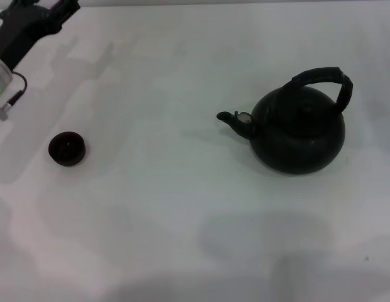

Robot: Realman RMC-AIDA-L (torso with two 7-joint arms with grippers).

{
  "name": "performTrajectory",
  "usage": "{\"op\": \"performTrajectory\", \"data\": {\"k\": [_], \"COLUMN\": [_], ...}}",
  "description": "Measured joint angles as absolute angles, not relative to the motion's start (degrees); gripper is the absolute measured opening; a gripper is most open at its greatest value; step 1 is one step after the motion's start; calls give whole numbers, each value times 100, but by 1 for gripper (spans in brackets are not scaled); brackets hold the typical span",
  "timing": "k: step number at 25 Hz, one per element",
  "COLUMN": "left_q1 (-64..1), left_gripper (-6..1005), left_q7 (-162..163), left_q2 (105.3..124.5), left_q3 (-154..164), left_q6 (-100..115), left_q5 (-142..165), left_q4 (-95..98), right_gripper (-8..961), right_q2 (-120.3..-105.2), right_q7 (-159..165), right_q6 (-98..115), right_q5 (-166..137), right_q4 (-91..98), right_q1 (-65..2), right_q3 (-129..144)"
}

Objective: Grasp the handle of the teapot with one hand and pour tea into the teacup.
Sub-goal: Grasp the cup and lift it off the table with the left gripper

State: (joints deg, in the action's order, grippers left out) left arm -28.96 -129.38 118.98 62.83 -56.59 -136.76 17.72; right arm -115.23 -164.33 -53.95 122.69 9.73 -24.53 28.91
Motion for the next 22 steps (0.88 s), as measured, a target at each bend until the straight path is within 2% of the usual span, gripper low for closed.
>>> {"op": "performTrajectory", "data": {"k": [11,17,22], "left_q1": [-1284,-701,-452], "left_gripper": [888,888,888], "left_q7": [-9838,-6705,-3784], "left_q2": [11856,11860,11892], "left_q3": [8690,8964,9123], "left_q6": [-2565,-2252,-2670], "left_q5": [-12573,-9825,-6839], "left_q4": [5535,6942,7731], "right_gripper": [670,670,669], "right_q2": [-11522,-11522,-11522], "right_q7": [-16432,-16440,-16449], "right_q6": [-5395,-5340,-5325], "right_q5": [12269,12269,12269], "right_q4": [950,951,951], "right_q1": [-2464,-2472,-2478], "right_q3": [2892,2892,2892]}}
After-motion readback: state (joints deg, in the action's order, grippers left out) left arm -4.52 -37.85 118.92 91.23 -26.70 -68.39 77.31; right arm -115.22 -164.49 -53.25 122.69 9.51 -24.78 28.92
